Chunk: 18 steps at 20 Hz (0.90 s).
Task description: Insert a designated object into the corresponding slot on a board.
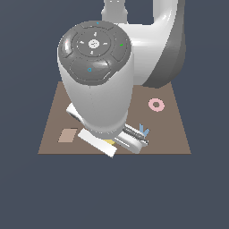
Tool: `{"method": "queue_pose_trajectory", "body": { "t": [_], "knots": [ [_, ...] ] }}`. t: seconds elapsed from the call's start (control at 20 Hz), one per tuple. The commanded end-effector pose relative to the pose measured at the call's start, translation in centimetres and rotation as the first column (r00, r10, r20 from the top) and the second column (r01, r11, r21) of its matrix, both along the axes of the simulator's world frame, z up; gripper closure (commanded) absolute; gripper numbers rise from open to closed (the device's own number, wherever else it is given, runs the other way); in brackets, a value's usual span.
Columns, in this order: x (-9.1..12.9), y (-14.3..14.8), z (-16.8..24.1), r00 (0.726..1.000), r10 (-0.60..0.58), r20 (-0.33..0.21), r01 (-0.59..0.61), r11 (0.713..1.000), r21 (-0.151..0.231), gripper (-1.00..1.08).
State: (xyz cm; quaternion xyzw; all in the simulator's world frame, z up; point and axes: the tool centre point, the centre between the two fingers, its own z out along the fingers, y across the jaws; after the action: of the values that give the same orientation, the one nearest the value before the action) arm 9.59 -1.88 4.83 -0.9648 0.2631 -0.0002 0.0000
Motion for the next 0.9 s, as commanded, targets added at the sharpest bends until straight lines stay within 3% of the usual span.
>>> {"method": "queue_pose_trajectory", "body": {
  "t": [0.0,0.3,0.35,0.85],
  "knots": [
    [0.0,0.0,-0.5,1.0,0.0,-0.001,0.0,1.0,0.0,-0.92],
    [0.0,0.0,-1.8,1.0,0.0,0.0,0.0,1.0,0.0,-0.92],
    [0.0,0.0,-1.8,1.0,0.0,0.0,0.0,1.0,0.0,1.08],
    [0.0,0.1,-1.8,1.0,0.001,0.0,-0.001,1.0,0.001,1.08]
  ]
}}
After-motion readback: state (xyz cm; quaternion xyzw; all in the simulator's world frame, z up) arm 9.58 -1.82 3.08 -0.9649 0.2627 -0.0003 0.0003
